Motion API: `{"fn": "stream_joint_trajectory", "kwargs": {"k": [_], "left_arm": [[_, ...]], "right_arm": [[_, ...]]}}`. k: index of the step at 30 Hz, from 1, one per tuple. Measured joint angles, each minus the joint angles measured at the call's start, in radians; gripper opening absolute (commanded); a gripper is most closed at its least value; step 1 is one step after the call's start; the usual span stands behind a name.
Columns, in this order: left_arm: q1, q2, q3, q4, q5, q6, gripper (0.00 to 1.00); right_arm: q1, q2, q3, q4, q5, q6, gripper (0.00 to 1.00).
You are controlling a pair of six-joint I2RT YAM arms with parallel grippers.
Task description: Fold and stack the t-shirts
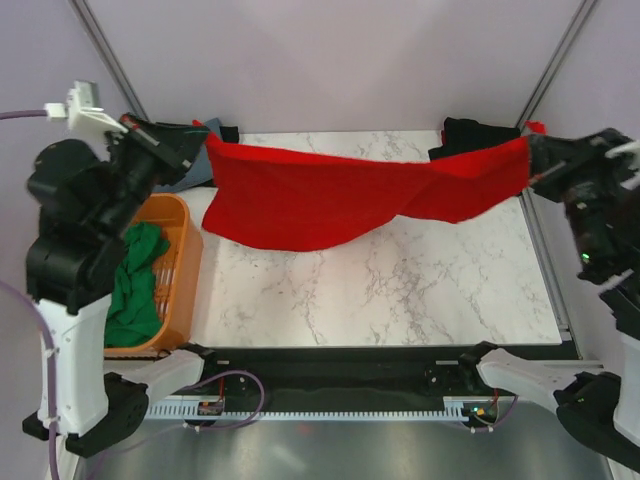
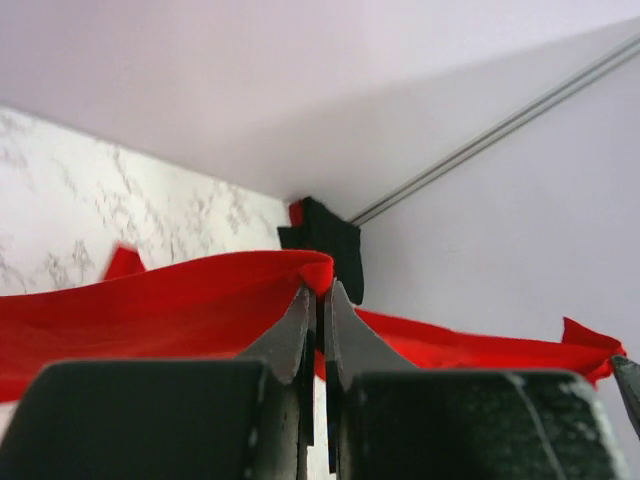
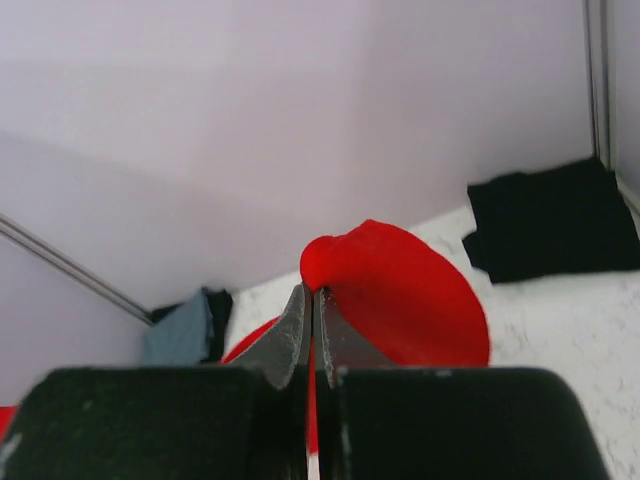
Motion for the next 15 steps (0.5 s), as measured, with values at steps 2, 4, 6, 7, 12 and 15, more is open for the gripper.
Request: {"fn": "stream_joint_trajectory", "kwargs": {"k": [2, 4, 6, 7, 12, 15], "left_arm": [[0.0, -0.007, 0.116, -0.05, -0.005, 0.026, 0.02], [0.0, -0.009, 0.216, -0.085, -0.004, 0.048, 0.02], [0.0, -0.013, 0.284, -0.095, 0.0, 0.066, 0.02], [0.0, -0.02, 0.32, -0.106, 0.008, 0.077, 0.02], [-0.001, -0.087, 0.373, -0.091, 0.083, 0.127, 0.02], [-0.001, -0.142, 0.358, -0.061, 0.128, 0.14, 0.02]], "right_arm": [[0.0, -0.04, 0.054, 0.036, 0.001, -0.06, 0.0], [0.0, -0.096, 0.062, 0.082, -0.018, -0.118, 0.0], [0.0, -0.161, 0.066, 0.134, -0.054, -0.169, 0.0], [0.0, -0.188, 0.066, 0.161, -0.079, -0.191, 0.0], [0.0, -0.301, 0.069, 0.293, -0.241, -0.281, 0.0], [-0.006, -0.318, 0.106, 0.328, -0.333, -0.31, 0.0]]}}
